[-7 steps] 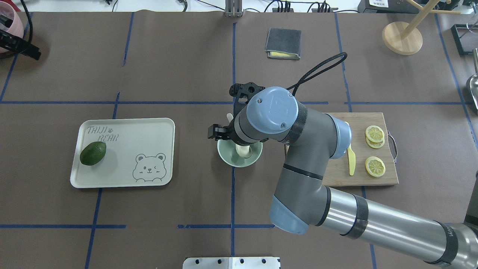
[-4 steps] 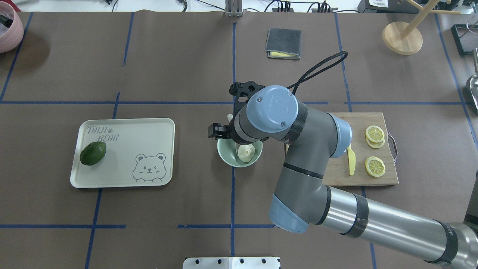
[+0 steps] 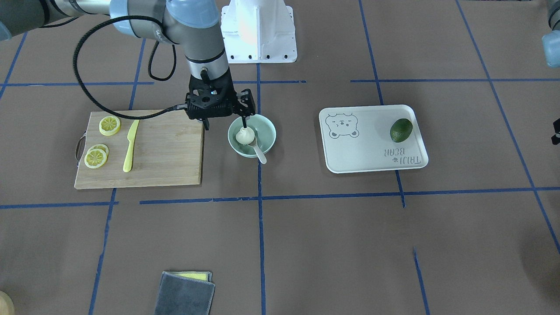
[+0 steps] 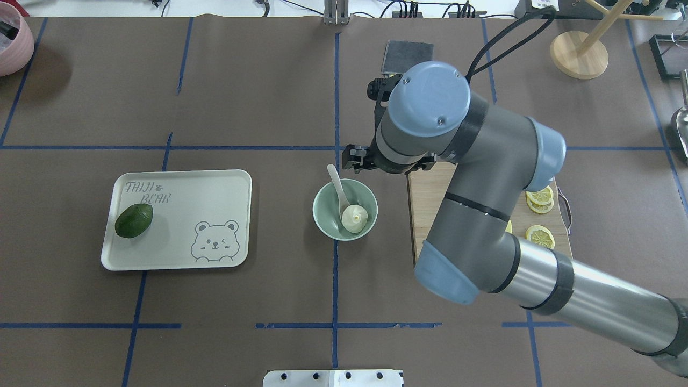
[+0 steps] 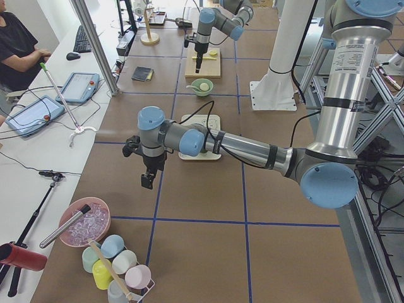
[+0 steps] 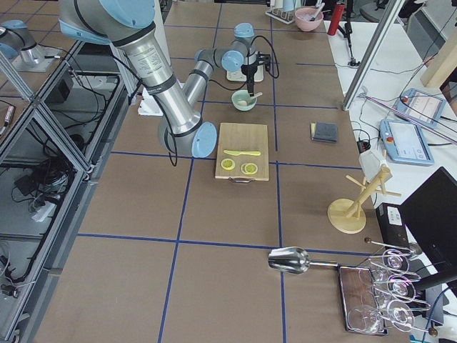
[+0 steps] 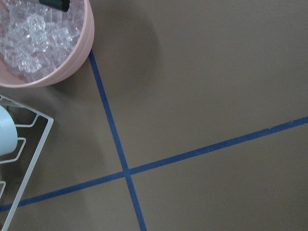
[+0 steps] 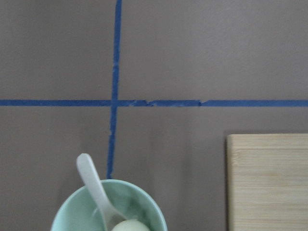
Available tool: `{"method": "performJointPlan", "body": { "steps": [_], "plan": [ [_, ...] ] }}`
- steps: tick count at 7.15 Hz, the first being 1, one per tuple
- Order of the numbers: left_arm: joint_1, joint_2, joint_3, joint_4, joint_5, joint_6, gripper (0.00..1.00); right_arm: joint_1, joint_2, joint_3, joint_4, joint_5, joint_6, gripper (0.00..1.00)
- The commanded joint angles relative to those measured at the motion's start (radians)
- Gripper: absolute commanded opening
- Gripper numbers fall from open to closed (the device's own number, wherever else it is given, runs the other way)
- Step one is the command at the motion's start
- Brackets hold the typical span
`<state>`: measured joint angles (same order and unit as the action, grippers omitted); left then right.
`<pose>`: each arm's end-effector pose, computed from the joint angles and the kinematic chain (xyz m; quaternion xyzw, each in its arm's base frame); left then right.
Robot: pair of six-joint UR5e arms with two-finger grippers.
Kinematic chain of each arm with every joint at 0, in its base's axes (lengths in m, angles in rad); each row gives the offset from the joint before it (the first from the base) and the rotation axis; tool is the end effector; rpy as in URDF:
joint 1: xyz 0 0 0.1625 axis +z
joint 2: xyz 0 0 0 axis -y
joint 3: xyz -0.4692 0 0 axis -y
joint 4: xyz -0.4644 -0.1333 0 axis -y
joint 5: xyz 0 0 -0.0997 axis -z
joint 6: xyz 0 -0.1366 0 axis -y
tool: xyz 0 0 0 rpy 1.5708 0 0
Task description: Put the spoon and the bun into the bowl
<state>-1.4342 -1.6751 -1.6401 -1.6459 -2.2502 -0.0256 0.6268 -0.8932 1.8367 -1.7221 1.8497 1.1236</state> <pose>0.0386 -0.6297 0.6274 0.0898 0.3390 0.0932 0.9318 -0.5353 -0.5058 0.1733 0.0853 -0.3939 0.0285 0.9147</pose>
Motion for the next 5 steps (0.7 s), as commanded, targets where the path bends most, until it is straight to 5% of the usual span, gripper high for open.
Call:
{"method": "performJointPlan", "body": {
  "steps": [1,5],
  "plan": [
    [-0.052,0.015,0.011,0.005,-0.025,0.001,1.0,0.178,-0.082,0.05,-0.06,0.15,-0.21,1.0],
    [-0.089,0.035,0.034,0.072,-0.098,0.147,1.0,0.497,-0.31,0.05,-0.056,0.373,-0.664,1.0]
  ]
}}
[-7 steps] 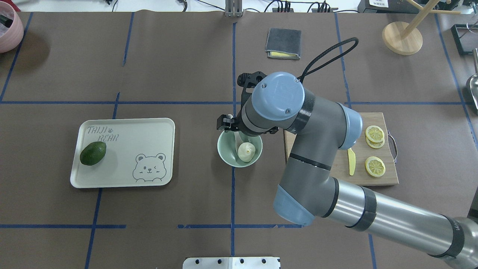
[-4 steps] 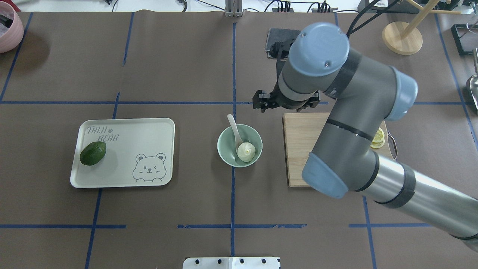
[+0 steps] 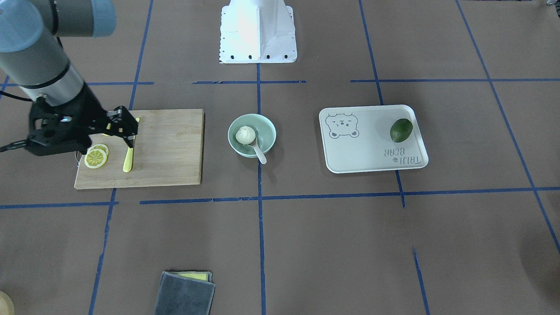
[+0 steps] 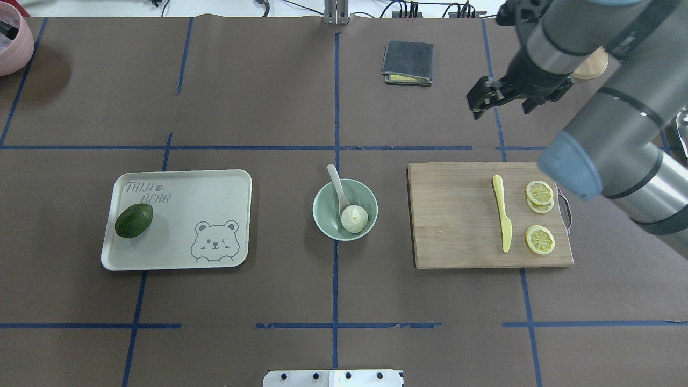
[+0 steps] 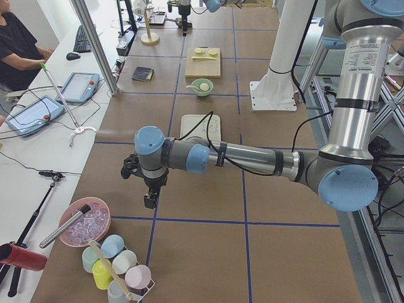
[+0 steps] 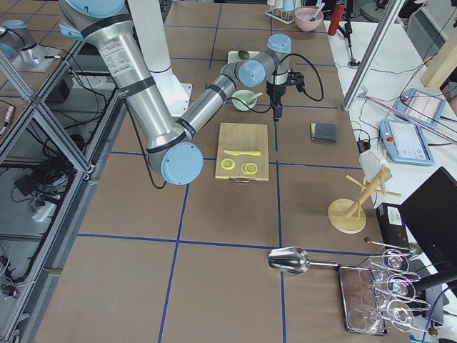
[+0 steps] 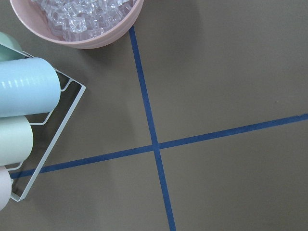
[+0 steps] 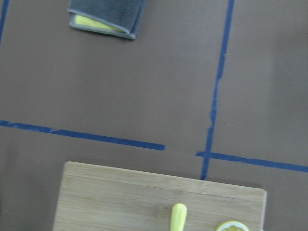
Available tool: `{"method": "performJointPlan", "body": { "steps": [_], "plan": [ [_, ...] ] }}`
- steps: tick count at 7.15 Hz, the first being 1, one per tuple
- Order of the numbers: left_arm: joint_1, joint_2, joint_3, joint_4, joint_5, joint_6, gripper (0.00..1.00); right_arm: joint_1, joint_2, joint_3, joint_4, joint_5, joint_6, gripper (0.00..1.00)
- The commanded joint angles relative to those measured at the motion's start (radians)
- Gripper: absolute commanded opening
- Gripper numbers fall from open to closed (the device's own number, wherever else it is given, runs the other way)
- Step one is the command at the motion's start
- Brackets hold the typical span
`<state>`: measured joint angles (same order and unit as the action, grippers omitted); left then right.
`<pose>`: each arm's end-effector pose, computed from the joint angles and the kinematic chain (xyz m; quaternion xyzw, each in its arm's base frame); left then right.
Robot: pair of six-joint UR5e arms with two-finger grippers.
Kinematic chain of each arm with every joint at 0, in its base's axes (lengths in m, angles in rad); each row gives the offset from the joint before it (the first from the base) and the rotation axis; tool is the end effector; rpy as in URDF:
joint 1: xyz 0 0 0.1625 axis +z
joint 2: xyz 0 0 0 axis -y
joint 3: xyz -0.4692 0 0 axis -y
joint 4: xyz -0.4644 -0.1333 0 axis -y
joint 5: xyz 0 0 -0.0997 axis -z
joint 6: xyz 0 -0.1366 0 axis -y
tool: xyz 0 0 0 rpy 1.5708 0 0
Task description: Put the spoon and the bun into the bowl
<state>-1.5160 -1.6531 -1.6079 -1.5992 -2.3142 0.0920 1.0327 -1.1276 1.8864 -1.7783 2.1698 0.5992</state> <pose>-0.0072 -0.6144 0.6596 0.0755 0.3609 0.0949 0.9247 -0.3013 -0.6147 0.3107 0.0662 -0.3793 -0.0522 0.9214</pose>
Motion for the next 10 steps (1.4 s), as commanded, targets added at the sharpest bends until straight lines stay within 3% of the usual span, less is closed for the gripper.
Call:
{"method": "performJointPlan", "body": {
  "steps": [1,3,6,8,10],
  "plan": [
    [-0.006,0.018,0.003,0.022,-0.034,0.029,1.0,0.157,-0.153,0.002,0.002,0.073,-0.26,1.0],
    [-0.006,0.016,0.003,0.021,-0.034,0.029,1.0,0.284,-0.306,-0.007,0.002,0.079,-0.547,1.0],
    [-0.006,0.016,0.006,0.016,-0.034,0.029,1.0,0.484,-0.461,-0.068,0.004,0.157,-0.764,1.0],
    [-0.004,0.018,0.014,0.015,-0.033,0.029,1.0,0.552,-0.463,-0.152,0.005,0.162,-0.855,1.0],
    [-0.006,0.019,0.035,0.01,-0.031,0.034,1.0,0.586,-0.456,-0.219,0.005,0.225,-0.855,1.0]
  ]
}}
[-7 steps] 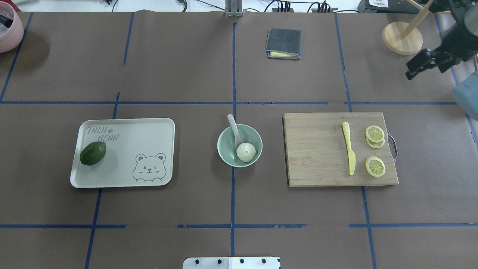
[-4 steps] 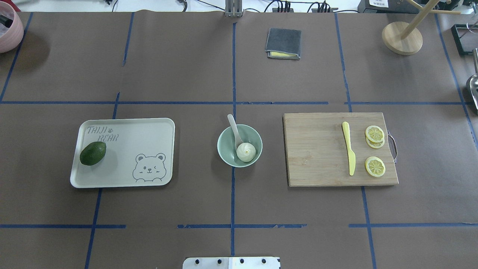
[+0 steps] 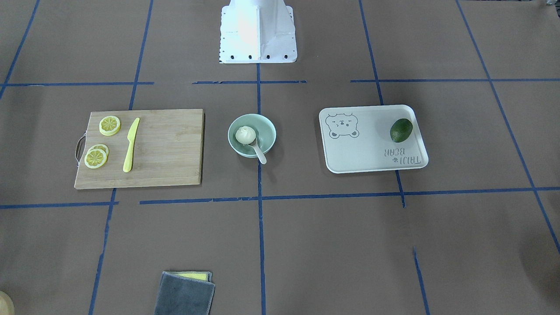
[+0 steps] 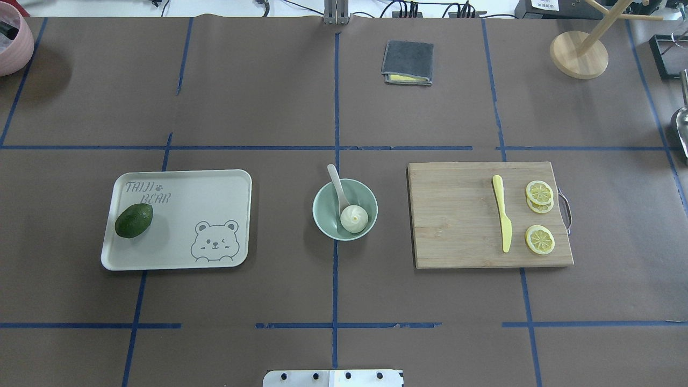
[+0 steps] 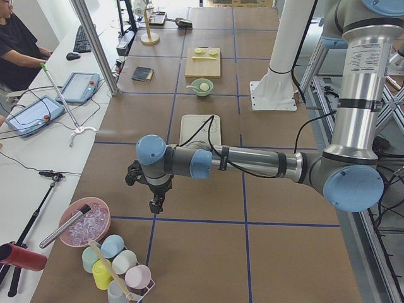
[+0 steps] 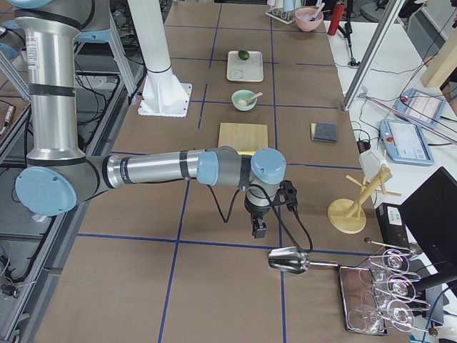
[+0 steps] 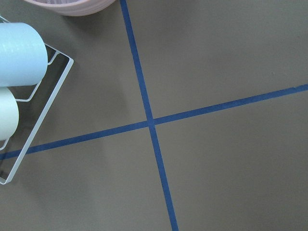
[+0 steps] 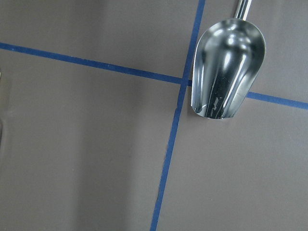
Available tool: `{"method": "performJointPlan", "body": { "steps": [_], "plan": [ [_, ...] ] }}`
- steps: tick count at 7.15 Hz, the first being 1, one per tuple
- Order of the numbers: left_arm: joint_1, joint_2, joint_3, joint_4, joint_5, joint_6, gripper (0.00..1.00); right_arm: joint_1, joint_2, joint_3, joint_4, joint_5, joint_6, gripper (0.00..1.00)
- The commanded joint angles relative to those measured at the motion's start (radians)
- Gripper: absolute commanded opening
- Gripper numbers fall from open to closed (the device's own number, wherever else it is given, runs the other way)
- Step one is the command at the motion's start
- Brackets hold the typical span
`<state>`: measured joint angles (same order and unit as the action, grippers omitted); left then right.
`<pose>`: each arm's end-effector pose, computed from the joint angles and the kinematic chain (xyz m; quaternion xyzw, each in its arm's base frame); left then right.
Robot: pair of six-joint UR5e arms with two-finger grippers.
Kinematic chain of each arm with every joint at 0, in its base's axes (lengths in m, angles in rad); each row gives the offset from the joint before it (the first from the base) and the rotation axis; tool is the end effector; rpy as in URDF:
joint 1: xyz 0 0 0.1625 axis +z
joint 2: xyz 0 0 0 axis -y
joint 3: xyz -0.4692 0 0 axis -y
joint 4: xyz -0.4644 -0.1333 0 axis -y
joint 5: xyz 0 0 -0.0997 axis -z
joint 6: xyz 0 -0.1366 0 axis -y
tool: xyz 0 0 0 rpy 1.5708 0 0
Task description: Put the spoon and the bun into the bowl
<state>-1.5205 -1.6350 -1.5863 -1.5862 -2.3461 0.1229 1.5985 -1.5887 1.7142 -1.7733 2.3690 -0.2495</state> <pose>-0.0074 -0.6027 0.6814 0.0577 0.3757 0.0979 0.9197 0.0505 -0.5432 0.6762 0.0185 -0.3895 -0.0870 0.9167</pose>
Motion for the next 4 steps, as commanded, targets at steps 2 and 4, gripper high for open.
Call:
{"method": "performJointPlan", "body": {
  "steps": [2,4],
  "plan": [
    [0.0,0.0,0.028,-0.005,0.004,0.006,1.0,0.018,0.093,-0.15,0.043,0.019,-0.005,1.0],
    [-0.001,0.001,0.037,-0.005,0.001,0.006,1.0,0.018,0.078,-0.314,0.365,0.024,0.047,1.0]
  ]
}}
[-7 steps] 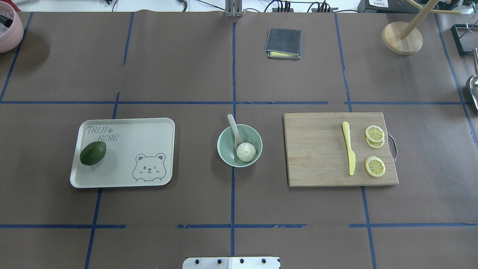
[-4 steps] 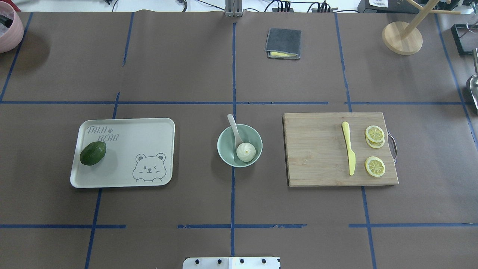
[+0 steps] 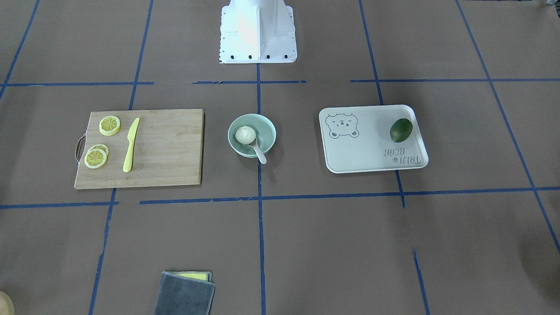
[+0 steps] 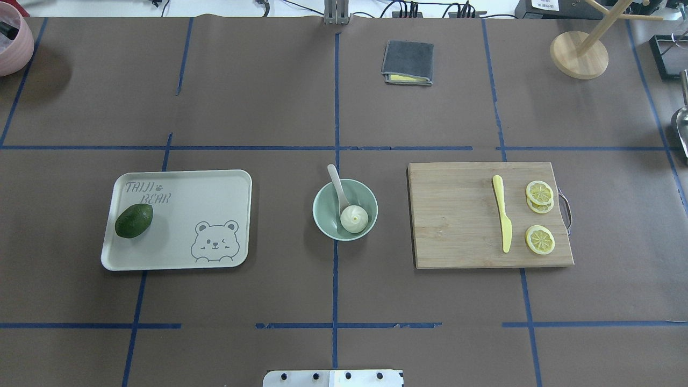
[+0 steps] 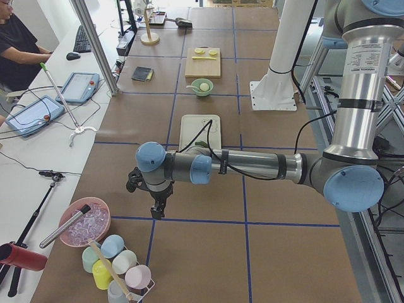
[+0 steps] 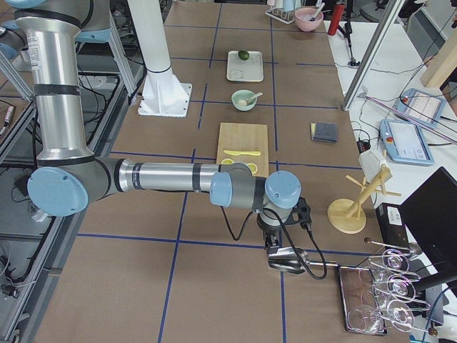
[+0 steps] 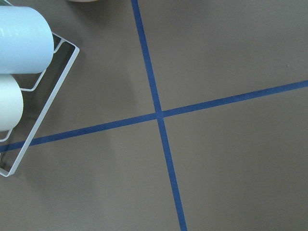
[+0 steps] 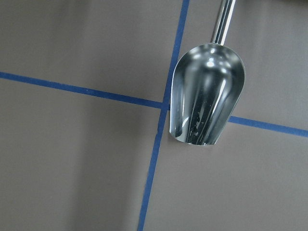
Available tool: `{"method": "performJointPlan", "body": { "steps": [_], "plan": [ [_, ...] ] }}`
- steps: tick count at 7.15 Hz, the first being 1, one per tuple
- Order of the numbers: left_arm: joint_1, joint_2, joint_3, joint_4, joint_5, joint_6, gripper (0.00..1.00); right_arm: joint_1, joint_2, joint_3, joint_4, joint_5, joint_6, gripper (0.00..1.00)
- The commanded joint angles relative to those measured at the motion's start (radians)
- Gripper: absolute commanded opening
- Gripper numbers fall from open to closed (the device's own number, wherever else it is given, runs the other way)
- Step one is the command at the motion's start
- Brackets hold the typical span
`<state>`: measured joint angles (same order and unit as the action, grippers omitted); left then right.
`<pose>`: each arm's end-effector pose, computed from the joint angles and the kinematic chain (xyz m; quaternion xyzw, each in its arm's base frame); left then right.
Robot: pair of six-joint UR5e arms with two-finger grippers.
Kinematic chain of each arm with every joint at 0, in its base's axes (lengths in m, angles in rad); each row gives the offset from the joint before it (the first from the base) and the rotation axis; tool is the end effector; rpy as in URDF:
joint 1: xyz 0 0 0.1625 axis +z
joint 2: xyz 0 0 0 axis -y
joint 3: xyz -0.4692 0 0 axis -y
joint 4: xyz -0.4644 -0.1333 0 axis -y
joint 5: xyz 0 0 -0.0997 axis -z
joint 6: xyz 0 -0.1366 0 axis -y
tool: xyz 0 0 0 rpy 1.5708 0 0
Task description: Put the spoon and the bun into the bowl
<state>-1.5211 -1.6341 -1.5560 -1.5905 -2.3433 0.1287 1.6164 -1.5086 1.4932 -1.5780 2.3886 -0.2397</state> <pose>-0.0081 -0.6008 0.6990 0.0464 0.3750 0.0953 0.9210 0.0605 -0.5889 0.7336 0.0463 -0.3950 -0.0844 0.9136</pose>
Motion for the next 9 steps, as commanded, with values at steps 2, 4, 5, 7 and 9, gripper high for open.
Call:
{"method": "performJointPlan", "body": {
  "steps": [2,4,5,7,9],
  "plan": [
    [-0.001,0.0,0.007,0.0,-0.004,0.0,1.0,0.0,0.002,-0.079,0.182,0.015,0.189,1.0],
    [-0.004,0.017,-0.001,0.001,-0.005,0.0,1.0,0.0,0.005,-0.079,0.173,0.014,0.197,1.0],
    [-0.025,0.031,-0.002,0.003,-0.005,-0.001,1.0,0.0,0.004,-0.079,0.171,0.038,0.198,1.0],
    [-0.076,0.033,-0.001,0.009,-0.002,-0.003,1.0,0.002,0.008,-0.071,0.144,0.061,0.198,1.0],
    [-0.076,0.036,0.001,0.012,-0.005,-0.009,1.0,0.002,0.007,0.035,-0.006,0.044,0.197,1.0]
  ]
}}
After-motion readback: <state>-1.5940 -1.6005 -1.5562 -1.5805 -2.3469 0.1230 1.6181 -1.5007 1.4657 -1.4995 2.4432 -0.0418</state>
